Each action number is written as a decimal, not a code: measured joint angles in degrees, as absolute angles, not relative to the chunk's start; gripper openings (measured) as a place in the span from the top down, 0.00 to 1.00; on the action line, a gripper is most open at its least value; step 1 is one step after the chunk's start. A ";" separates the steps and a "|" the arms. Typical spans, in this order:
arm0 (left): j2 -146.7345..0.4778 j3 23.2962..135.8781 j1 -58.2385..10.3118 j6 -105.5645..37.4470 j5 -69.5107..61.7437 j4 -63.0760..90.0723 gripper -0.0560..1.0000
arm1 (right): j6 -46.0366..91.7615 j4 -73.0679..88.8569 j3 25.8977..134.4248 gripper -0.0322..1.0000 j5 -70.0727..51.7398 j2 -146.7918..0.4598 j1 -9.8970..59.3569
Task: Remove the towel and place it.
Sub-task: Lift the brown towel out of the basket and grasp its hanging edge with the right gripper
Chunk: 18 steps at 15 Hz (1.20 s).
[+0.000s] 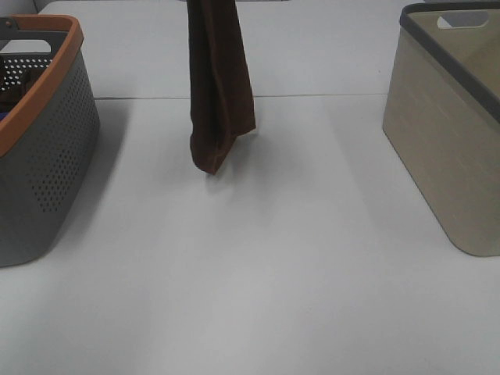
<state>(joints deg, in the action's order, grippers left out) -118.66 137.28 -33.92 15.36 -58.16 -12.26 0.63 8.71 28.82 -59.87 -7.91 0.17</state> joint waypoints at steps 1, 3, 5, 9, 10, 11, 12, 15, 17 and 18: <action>-118.66 137.28 -33.92 15.36 -58.67 -11.34 0.95 | 2.06 9.80 28.93 0.39 -59.59 -7.91 0.17; -118.66 137.28 -33.92 15.36 -58.79 -10.37 0.95 | 7.68 11.40 29.56 0.39 -56.55 -8.02 0.17; -118.66 137.28 -33.92 15.36 -58.90 -8.88 0.95 | 10.77 13.24 30.02 0.39 -51.85 -10.60 0.17; -118.66 137.28 -33.92 15.36 -59.70 -5.84 0.95 | 15.36 18.79 30.02 0.39 -45.84 -23.49 0.17; -118.66 137.28 -33.92 15.36 -59.70 -5.84 0.95 | 17.02 19.82 30.02 0.39 -44.00 -26.59 0.17; -118.66 137.28 -33.92 15.36 -59.70 -5.84 0.95 | 19.25 20.86 30.02 0.39 -42.17 -30.02 0.17; -118.66 137.28 -33.92 15.36 -59.70 -5.84 0.95 | 21.31 21.66 30.02 0.39 -40.16 -33.46 0.17; -118.66 137.28 -33.92 15.36 -59.64 -5.84 0.95 | 24.87 24.12 33.69 0.39 -38.27 -42.74 0.17; -118.66 137.28 -33.92 15.36 -59.59 -5.84 0.95 | 25.84 25.95 37.13 0.39 -37.87 -46.75 0.46; -118.66 137.28 -33.92 15.36 -59.47 -5.84 0.95 | 26.64 26.59 39.25 0.39 -37.47 -49.22 2.12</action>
